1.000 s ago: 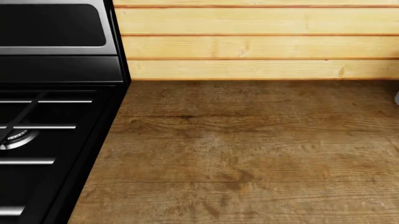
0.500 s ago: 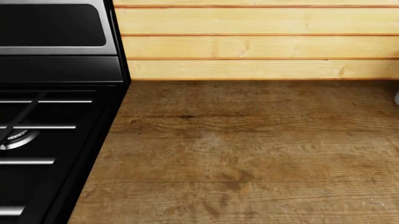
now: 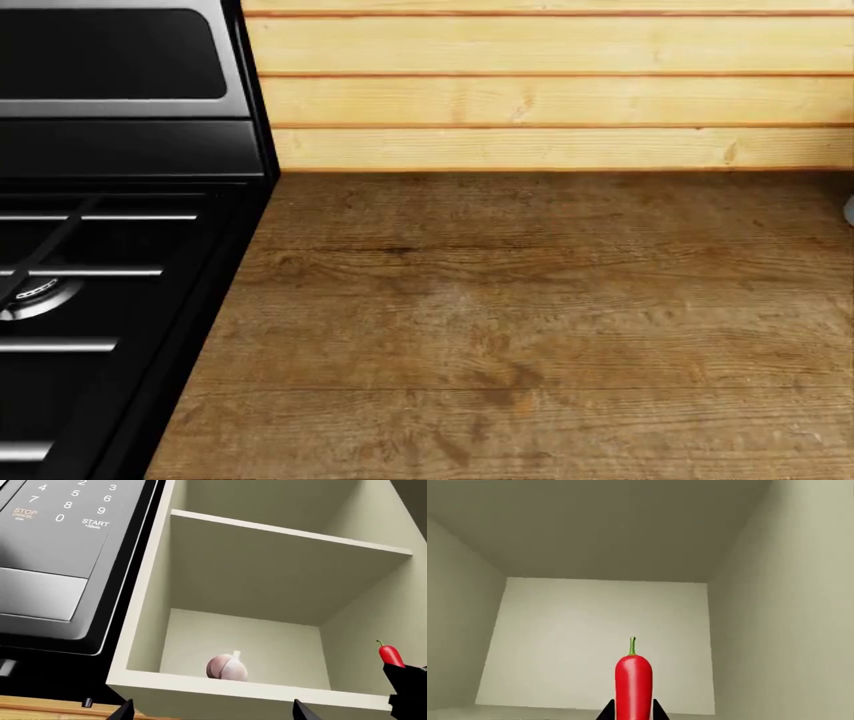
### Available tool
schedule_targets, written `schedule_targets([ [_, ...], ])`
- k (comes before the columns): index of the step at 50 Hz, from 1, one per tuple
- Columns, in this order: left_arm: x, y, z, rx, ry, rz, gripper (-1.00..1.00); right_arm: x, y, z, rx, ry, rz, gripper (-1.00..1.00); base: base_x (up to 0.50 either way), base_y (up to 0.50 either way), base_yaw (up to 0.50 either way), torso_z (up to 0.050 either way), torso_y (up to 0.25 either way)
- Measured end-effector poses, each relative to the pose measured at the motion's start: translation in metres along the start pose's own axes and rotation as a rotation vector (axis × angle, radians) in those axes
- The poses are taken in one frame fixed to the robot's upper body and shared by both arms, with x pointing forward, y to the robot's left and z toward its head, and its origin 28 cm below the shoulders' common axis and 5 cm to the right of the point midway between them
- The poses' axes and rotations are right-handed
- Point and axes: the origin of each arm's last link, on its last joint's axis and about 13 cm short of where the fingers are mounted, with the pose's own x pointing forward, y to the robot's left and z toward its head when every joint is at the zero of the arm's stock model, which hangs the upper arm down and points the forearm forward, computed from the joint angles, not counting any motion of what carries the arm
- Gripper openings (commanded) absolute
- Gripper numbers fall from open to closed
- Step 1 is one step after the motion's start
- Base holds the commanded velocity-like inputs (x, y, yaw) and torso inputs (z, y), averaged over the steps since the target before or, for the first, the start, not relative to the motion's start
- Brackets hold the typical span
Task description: Pick the garlic, chili pepper from the counter and place them in the cabinet. Then close the cabinet.
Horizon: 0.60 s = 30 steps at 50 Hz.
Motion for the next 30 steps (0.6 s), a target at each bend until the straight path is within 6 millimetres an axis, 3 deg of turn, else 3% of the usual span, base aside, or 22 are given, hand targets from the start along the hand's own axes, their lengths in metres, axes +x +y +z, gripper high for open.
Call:
schedule_targets([
  [8, -0.0002, 0.0001, 0.0000, -0.002, 0.000, 0.002, 1.00, 0.0004, 0.0059, 0.0011, -0.076, -0.007, -0.004, -1.00, 0.01, 0.00, 0.01, 0.001, 0.000],
  [9, -0.0002, 0.0002, 0.0000, -0.002, 0.000, 0.002, 1.00, 0.0004, 0.0064, 0.0012, -0.085, -0.008, -0.006, 1.00, 0.01, 0.01, 0.01, 0.000, 0.000],
  [30, 0.0004, 0.0001, 0.0012, -0.003, -0.001, 0.001, 1.00, -0.0004, 0.0070, 0.0035, -0.144, -0.010, -0.029, 1.00, 0.01, 0.01, 0.01, 0.001, 0.000],
])
